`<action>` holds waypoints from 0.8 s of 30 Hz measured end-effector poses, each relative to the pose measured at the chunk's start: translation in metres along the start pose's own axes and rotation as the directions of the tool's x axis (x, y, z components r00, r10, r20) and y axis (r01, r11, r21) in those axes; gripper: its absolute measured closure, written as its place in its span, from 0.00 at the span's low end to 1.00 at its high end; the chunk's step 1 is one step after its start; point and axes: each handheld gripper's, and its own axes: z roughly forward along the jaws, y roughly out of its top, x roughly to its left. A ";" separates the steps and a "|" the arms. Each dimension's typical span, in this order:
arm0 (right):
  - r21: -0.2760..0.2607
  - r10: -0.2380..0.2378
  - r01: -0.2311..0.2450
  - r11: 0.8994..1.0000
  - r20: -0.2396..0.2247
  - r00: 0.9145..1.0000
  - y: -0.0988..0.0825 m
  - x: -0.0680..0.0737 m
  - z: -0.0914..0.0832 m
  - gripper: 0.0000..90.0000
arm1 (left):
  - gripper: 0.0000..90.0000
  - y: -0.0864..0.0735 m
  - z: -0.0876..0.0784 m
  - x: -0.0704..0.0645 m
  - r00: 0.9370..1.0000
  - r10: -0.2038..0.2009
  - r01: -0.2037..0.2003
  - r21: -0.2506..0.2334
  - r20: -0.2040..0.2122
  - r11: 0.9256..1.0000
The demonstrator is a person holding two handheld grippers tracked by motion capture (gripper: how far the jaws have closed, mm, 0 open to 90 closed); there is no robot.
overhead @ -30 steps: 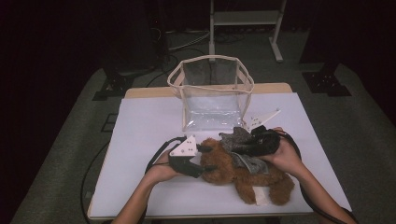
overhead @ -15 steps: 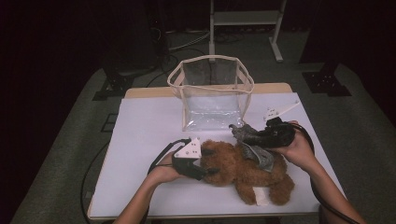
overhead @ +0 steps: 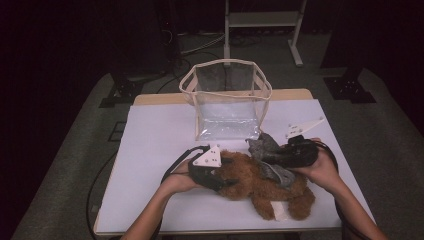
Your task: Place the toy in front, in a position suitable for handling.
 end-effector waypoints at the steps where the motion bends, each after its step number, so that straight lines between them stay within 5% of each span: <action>1: -0.009 0.005 -0.005 1.000 0.001 1.000 0.000 -0.001 -0.006 0.83 | 0.42 0.000 0.000 0.000 1.000 0.001 -0.001 0.001 0.000 1.000; 9: -0.059 0.040 -0.035 0.998 0.090 0.995 -0.006 -0.008 -0.072 0.83 | 0.43 0.001 0.000 -0.001 1.000 0.010 -0.010 0.012 0.003 1.000; 13: -0.036 0.046 -0.041 0.999 0.131 0.990 -0.013 -0.010 -0.085 0.82 | 0.43 0.001 0.000 0.000 1.000 0.015 -0.016 0.018 0.004 1.000; 17: -0.025 0.065 -0.063 0.998 0.107 0.992 -0.018 -0.016 -0.073 0.82 | 0.43 0.002 0.000 -0.001 1.000 0.013 -0.013 0.023 0.006 1.000; 24: 0.042 0.057 -0.057 0.997 0.014 0.998 -0.020 -0.017 -0.016 0.83 | 0.42 0.002 -0.005 0.001 1.000 0.016 -0.016 0.034 0.017 0.999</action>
